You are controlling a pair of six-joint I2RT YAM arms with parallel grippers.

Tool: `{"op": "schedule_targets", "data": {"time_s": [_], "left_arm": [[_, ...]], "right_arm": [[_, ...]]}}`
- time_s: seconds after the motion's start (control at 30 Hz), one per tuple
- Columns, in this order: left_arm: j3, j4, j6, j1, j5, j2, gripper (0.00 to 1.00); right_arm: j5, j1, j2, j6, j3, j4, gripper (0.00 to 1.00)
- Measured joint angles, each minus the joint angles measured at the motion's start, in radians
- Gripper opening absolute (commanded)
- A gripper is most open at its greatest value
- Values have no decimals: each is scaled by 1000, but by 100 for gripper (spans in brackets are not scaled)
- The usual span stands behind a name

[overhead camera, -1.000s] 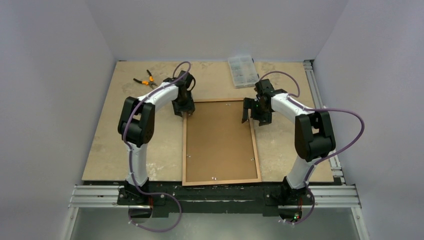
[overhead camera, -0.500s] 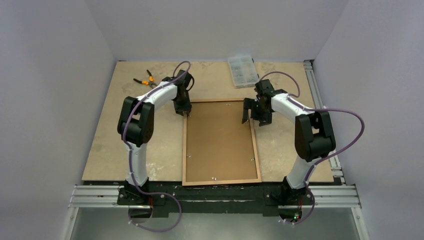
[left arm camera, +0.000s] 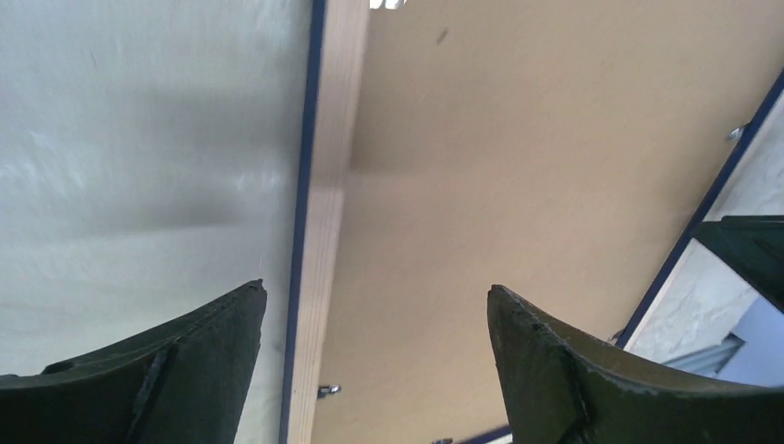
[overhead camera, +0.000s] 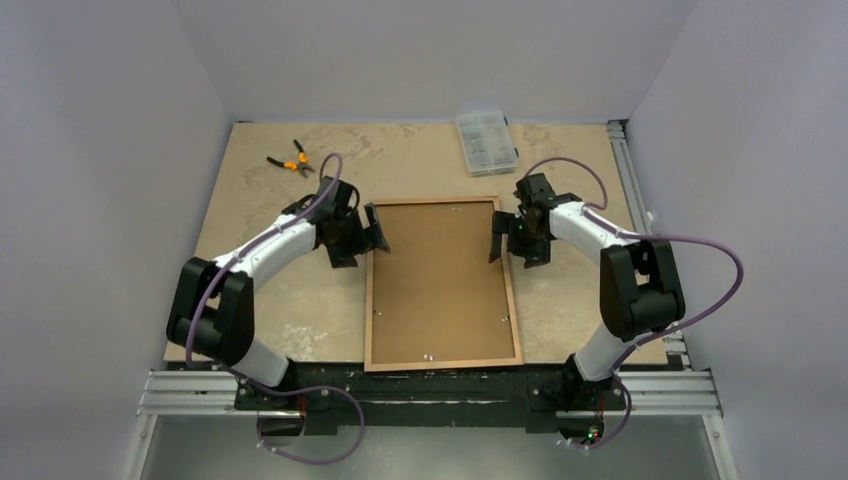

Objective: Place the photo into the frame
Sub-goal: Adjust the photo frame at the center of the board.

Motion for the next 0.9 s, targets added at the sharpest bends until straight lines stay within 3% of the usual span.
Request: {"op": "schedule_targets", "data": {"time_s": [0.17, 0.37, 0.57, 0.9], "left_arm": [[-265, 108, -92, -37, 64, -80, 87], [-301, 175, -158, -102, 101, -96, 87], [-129, 95, -136, -103, 87, 53, 86], [342, -17, -36, -104, 72, 349, 86]], "right_arm": [[-18, 2, -39, 2, -94, 0, 88], [-18, 64, -113, 20, -177, -5, 88], [40, 224, -162, 55, -227, -23, 86], [-16, 438, -313, 217, -335, -106, 85]]}}
